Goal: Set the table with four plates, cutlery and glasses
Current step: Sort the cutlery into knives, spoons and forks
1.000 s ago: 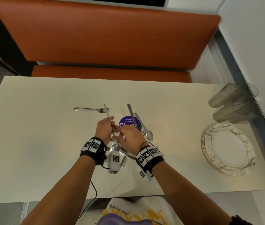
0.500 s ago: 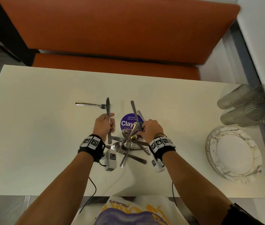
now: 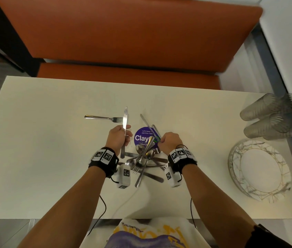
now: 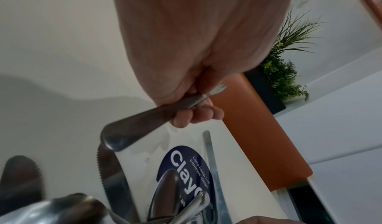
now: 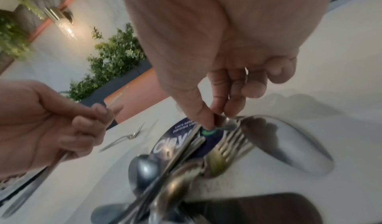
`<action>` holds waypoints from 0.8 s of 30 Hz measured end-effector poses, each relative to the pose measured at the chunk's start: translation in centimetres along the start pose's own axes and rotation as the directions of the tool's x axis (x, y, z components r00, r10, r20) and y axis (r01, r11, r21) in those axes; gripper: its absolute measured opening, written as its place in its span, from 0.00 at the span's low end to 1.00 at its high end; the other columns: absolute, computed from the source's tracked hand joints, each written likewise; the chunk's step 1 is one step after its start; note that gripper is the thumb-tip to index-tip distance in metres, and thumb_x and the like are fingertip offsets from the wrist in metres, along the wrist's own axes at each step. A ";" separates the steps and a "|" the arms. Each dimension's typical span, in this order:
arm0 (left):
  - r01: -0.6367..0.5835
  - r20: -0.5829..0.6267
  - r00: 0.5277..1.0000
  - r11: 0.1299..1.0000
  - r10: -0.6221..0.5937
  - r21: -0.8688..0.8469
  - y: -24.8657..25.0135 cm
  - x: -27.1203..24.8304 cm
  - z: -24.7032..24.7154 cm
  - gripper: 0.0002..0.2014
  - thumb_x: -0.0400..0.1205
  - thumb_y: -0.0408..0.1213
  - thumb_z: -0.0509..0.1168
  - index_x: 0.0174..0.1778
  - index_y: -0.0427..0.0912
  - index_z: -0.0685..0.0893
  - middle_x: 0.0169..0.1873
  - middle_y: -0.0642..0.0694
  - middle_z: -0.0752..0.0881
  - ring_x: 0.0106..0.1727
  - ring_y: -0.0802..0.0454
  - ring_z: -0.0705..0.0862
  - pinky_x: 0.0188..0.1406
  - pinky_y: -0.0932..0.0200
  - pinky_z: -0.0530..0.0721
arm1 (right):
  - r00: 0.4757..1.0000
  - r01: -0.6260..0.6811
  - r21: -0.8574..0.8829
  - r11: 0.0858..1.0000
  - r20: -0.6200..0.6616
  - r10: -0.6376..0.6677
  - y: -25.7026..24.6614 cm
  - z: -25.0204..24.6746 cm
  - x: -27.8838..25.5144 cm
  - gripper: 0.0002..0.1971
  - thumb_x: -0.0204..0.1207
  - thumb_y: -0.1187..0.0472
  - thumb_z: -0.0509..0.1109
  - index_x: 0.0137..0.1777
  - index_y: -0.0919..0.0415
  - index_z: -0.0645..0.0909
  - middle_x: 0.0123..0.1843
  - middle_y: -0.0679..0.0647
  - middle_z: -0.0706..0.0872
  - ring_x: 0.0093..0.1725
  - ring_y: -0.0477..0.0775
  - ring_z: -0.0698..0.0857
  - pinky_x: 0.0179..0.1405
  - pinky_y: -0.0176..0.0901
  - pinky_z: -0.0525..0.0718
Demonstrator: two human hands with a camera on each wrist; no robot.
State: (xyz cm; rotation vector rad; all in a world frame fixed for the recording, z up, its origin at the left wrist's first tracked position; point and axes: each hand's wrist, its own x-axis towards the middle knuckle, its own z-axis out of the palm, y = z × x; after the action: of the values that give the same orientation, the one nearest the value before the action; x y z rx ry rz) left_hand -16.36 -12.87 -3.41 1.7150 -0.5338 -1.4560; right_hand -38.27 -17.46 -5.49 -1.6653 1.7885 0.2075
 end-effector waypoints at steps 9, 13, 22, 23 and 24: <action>-0.179 0.025 0.984 0.980 0.177 0.085 1.9 -0.1 0.8 0.15 0.93 0.30 0.52 0.62 0.33 0.84 0.43 0.35 0.92 0.46 0.40 0.92 0.44 0.52 0.90 | 0.913 0.346 0.280 0.896 -0.320 -0.253 -1.0 -6.8 -3.5 0.06 0.77 0.63 0.73 0.46 0.54 0.92 0.34 0.48 0.90 0.36 0.48 0.89 0.45 0.39 0.88; -0.280 0.050 0.960 0.955 0.276 0.103 2.8 -0.6 1.6 0.15 0.94 0.31 0.51 0.60 0.37 0.84 0.46 0.35 0.93 0.51 0.41 0.93 0.54 0.50 0.92 | 0.909 0.408 0.390 0.826 -0.261 -0.326 -2.2 -9.7 -5.7 0.07 0.76 0.55 0.79 0.50 0.56 0.93 0.40 0.48 0.94 0.37 0.45 0.93 0.49 0.44 0.92; -0.389 0.178 0.914 0.912 0.365 0.132 4.7 -3.8 3.3 0.15 0.94 0.32 0.50 0.62 0.37 0.84 0.47 0.37 0.94 0.53 0.45 0.93 0.61 0.48 0.90 | 0.794 0.590 0.317 0.743 -0.397 -0.461 -5.9 -12.3 -9.4 0.16 0.82 0.52 0.72 0.37 0.62 0.89 0.29 0.51 0.88 0.24 0.42 0.80 0.31 0.34 0.78; -0.389 0.219 0.908 0.913 0.358 0.121 4.9 -4.4 3.5 0.15 0.94 0.32 0.50 0.62 0.36 0.83 0.48 0.36 0.93 0.51 0.43 0.94 0.56 0.47 0.92 | 0.786 0.591 0.298 0.749 -0.419 -0.454 -6.2 -12.1 -9.3 0.19 0.83 0.51 0.71 0.34 0.61 0.87 0.28 0.50 0.87 0.24 0.42 0.79 0.31 0.34 0.76; -0.375 0.259 0.905 0.921 0.338 0.106 5.2 -5.2 3.7 0.15 0.94 0.31 0.50 0.62 0.36 0.83 0.48 0.35 0.93 0.47 0.42 0.94 0.50 0.47 0.93 | 0.787 0.583 0.293 0.758 -0.434 -0.437 -6.5 -11.7 -9.2 0.20 0.84 0.50 0.70 0.31 0.59 0.84 0.26 0.49 0.86 0.23 0.41 0.79 0.32 0.33 0.75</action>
State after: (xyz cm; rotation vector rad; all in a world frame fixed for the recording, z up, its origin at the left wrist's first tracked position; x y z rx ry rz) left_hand -20.28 -13.08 3.82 1.4645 -1.0579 -1.3812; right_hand -36.85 -17.33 10.75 -1.8692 1.3751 -0.7121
